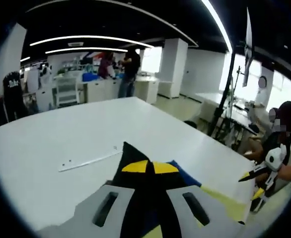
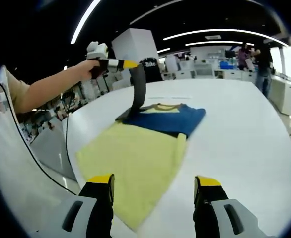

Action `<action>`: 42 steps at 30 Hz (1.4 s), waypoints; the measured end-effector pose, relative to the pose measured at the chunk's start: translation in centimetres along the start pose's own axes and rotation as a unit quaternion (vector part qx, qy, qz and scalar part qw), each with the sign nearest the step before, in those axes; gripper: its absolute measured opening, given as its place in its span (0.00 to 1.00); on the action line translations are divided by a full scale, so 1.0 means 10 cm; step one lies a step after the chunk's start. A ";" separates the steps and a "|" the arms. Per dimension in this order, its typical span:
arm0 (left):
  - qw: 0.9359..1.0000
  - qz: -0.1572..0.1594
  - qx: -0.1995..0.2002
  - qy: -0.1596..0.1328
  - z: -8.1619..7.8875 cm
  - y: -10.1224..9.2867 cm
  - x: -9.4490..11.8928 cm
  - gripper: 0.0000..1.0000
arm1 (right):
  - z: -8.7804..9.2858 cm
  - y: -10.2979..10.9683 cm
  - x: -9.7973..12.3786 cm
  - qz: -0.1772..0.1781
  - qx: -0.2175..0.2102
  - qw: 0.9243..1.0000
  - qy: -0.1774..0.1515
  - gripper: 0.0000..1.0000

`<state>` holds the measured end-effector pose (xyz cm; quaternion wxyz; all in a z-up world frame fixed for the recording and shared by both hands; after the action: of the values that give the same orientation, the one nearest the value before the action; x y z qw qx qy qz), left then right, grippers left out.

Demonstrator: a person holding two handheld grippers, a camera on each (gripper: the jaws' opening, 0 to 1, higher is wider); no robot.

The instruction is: Fold the garment on the visible template until the final outline fits inside the template.

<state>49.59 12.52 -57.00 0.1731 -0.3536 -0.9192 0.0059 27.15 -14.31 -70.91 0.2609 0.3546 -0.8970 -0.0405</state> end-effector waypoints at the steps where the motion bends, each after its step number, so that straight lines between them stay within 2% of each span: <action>1: 1.000 0.001 0.000 0.000 -0.01 -0.01 -0.02 0.00 | 0.00 0.00 0.00 0.000 0.000 1.000 0.000 0.63; 5: 1.000 0.009 -0.003 0.000 -0.03 -0.10 -0.12 0.00 | 0.01 0.01 0.00 -0.001 -0.002 1.000 0.000 0.63; 19: 0.999 0.033 -0.006 0.026 0.10 -0.32 -0.45 0.00 | 0.03 -0.01 0.05 0.003 -0.006 1.000 -0.003 0.63; 42: 0.994 0.051 0.021 0.092 0.71 -0.59 -1.03 0.00 | -0.01 -0.15 0.12 0.012 -0.009 1.000 -0.002 0.63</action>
<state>50.57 2.24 -66.13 0.2636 -0.3955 -0.8798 0.0015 27.40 -16.20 -70.65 0.2627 0.3416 -0.9012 -0.0460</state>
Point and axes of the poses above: the point that each gripper's makers call its tool centre point, and the gripper's own axes: x roughly backward along the fingers, y roughly to its left, z roughly out of its underside, the point moved 5 cm from there along x, roughly backward along the fingers, and after that the axes turned 5 degrees about -y, right-handed, at the moved point
